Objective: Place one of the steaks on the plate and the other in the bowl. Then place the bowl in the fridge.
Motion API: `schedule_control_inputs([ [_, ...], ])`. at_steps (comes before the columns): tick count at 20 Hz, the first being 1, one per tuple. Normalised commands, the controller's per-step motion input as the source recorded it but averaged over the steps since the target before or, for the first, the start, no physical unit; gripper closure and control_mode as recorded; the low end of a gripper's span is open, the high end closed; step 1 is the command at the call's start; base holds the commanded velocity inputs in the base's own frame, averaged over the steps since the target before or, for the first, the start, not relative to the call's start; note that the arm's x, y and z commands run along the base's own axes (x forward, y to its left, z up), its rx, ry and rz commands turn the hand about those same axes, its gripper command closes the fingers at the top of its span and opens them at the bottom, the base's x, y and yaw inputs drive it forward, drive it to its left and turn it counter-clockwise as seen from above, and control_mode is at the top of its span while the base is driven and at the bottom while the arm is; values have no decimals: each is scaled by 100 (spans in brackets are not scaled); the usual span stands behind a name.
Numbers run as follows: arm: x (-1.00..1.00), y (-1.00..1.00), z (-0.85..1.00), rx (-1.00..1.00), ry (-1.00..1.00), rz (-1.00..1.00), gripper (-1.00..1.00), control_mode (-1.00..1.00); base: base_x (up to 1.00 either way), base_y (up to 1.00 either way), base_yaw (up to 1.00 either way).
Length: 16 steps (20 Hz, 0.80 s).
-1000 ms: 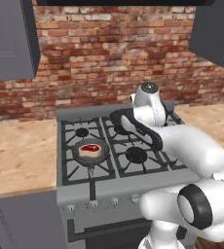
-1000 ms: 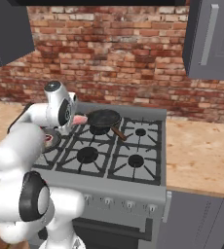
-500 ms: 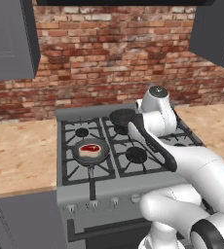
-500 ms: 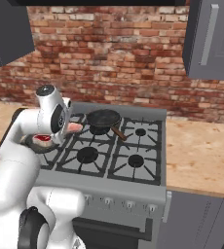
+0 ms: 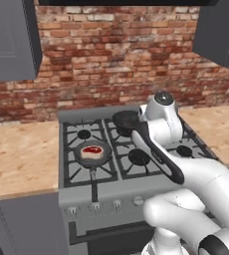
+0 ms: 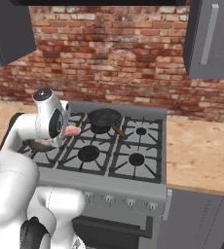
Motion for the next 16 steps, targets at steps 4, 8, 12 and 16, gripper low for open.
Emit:
schedule_control_inputs([
  [4,0,0,0,0,0,0,100,100,-88,19,0],
  [8,0,0,0,0,0,0,100,100,-48,64,26],
  [12,0,0,0,0,0,0,100,100,-26,26,44],
  [16,0,0,0,0,0,0,100,100,-33,15,72],
])
